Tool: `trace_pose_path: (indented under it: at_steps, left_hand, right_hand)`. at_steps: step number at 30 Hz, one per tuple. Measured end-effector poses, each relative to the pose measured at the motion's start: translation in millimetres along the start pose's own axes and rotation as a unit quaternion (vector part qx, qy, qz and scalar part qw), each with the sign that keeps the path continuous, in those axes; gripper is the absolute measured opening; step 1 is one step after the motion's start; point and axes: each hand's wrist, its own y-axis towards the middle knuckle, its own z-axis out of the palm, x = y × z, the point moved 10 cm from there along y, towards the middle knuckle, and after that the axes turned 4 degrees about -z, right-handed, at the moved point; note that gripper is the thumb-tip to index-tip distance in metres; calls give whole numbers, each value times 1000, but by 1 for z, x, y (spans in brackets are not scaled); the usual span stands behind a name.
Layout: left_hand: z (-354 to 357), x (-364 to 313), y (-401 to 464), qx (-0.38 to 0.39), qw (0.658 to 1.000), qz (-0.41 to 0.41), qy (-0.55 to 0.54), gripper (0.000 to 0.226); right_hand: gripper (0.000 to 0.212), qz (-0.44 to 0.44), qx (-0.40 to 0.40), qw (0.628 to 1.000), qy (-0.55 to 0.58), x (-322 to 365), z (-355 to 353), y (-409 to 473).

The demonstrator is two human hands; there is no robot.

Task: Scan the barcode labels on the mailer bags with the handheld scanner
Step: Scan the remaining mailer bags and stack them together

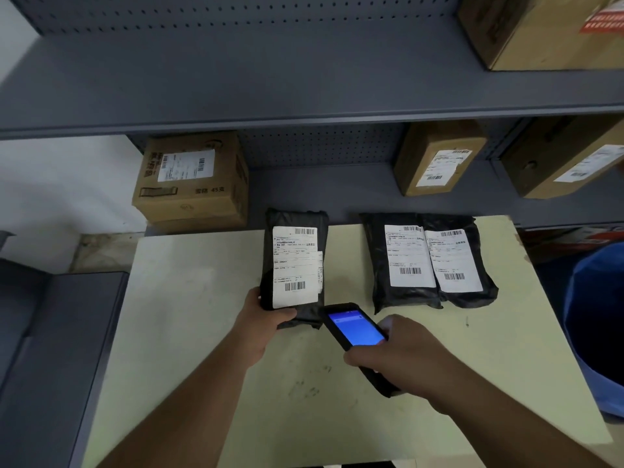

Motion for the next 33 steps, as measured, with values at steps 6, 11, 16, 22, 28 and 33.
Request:
trace_pose_path:
  at_steps: [6,11,16,22,28,33]
  left_hand:
    - [4,-4,-13,38,998,49,1,79]
    - [0,1,-16,42,998,56,-6,77]
    - [-7,7,-15,39,998,52,-11,84]
    - [-8,6,-13,46,997,56,-13,85]
    - [-9,6,-12,49,997,52,-13,88]
    - [-12,8,-12,47,997,51,-17,89]
  right_hand:
    - [53,-14,14,1000,-19,11,9,-6]
    - [54,-20,19,999,-29,16,16,-10]
    - [51,-28,22,998,-43,18,20,-12]
    - [52,-31,23,998,-49,20,24,-12]
    - [53,-31,28,997,-61,21,26,-11]
    - [54,-27,26,997,-71,19,30,-8]
